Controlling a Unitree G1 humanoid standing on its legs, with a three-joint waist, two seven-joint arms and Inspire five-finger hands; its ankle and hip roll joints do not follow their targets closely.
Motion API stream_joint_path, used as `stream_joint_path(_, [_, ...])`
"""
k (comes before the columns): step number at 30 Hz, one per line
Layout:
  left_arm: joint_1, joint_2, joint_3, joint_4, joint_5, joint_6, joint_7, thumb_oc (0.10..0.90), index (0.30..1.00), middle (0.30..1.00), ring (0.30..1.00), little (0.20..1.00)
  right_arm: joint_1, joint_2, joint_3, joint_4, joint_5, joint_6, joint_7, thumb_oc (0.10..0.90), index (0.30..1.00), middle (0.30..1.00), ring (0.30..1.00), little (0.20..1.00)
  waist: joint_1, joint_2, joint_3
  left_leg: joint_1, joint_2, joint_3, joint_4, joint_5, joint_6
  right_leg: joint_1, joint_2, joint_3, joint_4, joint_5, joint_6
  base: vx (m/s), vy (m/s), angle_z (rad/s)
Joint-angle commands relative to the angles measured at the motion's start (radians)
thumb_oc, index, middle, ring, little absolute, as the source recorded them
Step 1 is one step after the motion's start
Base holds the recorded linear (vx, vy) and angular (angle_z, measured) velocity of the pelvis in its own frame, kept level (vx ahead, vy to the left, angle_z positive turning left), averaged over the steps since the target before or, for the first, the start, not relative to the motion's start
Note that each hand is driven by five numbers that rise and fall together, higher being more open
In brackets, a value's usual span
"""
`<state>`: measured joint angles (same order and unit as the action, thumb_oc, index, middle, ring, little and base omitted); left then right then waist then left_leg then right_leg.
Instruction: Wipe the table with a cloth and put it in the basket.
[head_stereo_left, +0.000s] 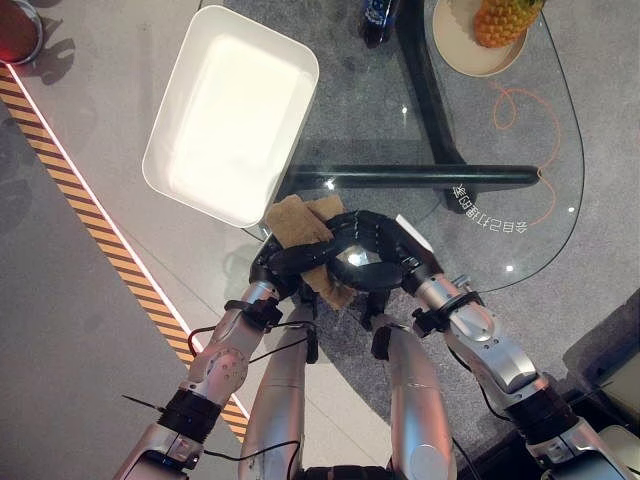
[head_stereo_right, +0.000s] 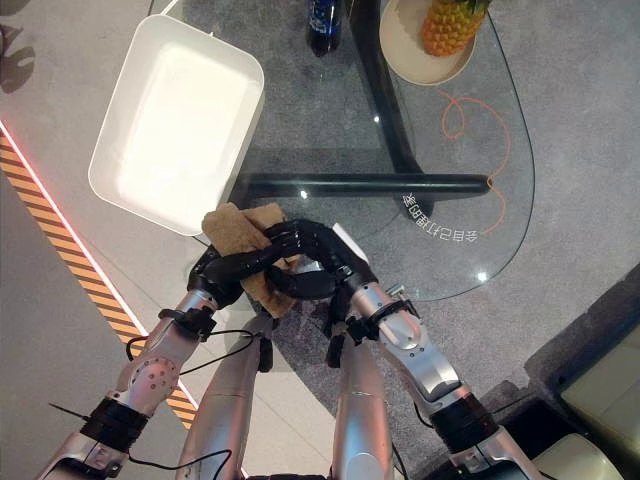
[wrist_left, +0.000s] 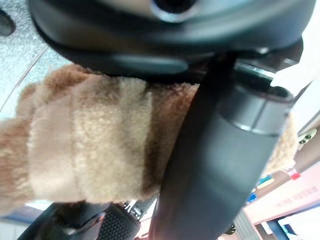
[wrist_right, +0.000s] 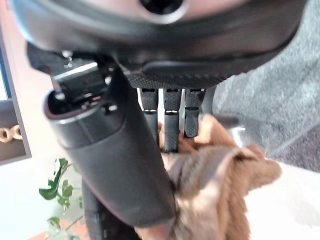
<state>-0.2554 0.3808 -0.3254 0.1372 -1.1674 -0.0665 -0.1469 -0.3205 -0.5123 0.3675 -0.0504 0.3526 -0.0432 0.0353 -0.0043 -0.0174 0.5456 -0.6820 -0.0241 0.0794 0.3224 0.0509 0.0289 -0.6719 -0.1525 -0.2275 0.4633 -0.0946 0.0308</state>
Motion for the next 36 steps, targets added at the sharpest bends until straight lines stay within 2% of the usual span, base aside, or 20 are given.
stream_joint_path(1, [0.067, -0.033, -0.019, -0.193, -0.036, -0.028, -0.131, 0.800, 0.900, 0.900, 0.900, 0.900, -0.052, -0.007, -0.058, -0.131, 0.013, -0.118, -0.017, 0.800, 0.900, 0.900, 0.900, 0.900, 0.023, 0.010, -0.026, 0.048, -0.021, 0.067, 0.048, -0.128, 0.032, 0.002, 0.072, 0.044, -0.053, 0.075, 0.035, 0.00, 0.000, 0.00])
stream_joint_path(15, [0.069, -0.036, -0.010, -0.197, -0.057, -0.021, -0.137, 0.800, 0.900, 0.900, 0.900, 0.900, -0.047, 0.001, -0.062, -0.157, 0.019, -0.114, -0.002, 0.800, 0.900, 0.900, 0.900, 0.900, 0.021, 0.003, -0.026, 0.049, -0.019, 0.061, 0.048, -0.133, 0.033, 0.003, 0.075, 0.049, -0.053, 0.074, 0.037, 0.00, -0.001, -0.02])
stream_joint_path(16, [0.070, -0.035, -0.010, -0.198, -0.062, -0.028, -0.144, 0.421, 0.575, 0.575, 0.575, 0.521, -0.044, 0.001, -0.063, -0.157, 0.021, -0.117, -0.003, 0.800, 0.900, 0.900, 0.900, 0.900, 0.021, 0.003, -0.026, 0.047, -0.019, 0.060, 0.049, -0.133, 0.032, 0.001, 0.075, 0.050, -0.053, 0.074, 0.037, 0.00, 0.000, 0.00])
stream_joint_path(18, [0.071, -0.033, -0.007, -0.199, -0.069, -0.040, -0.158, 0.100, 0.300, 0.300, 0.300, 0.200, -0.045, 0.003, -0.064, -0.154, 0.023, -0.120, -0.004, 0.800, 0.900, 0.900, 0.900, 0.900, 0.023, 0.002, -0.026, 0.045, -0.019, 0.058, 0.047, -0.132, 0.032, 0.000, 0.076, 0.049, -0.056, 0.076, 0.037, 0.00, 0.000, 0.00])
stream_joint_path(36, [0.061, -0.038, 0.003, -0.185, -0.074, -0.053, -0.170, 0.100, 0.300, 0.300, 0.300, 0.200, -0.051, 0.017, -0.068, -0.128, 0.050, -0.133, -0.006, 0.800, 0.900, 0.900, 0.900, 0.900, 0.027, -0.005, -0.026, 0.065, -0.016, 0.062, 0.033, -0.130, 0.031, 0.017, 0.077, 0.040, -0.059, 0.076, 0.038, 0.00, 0.000, 0.00])
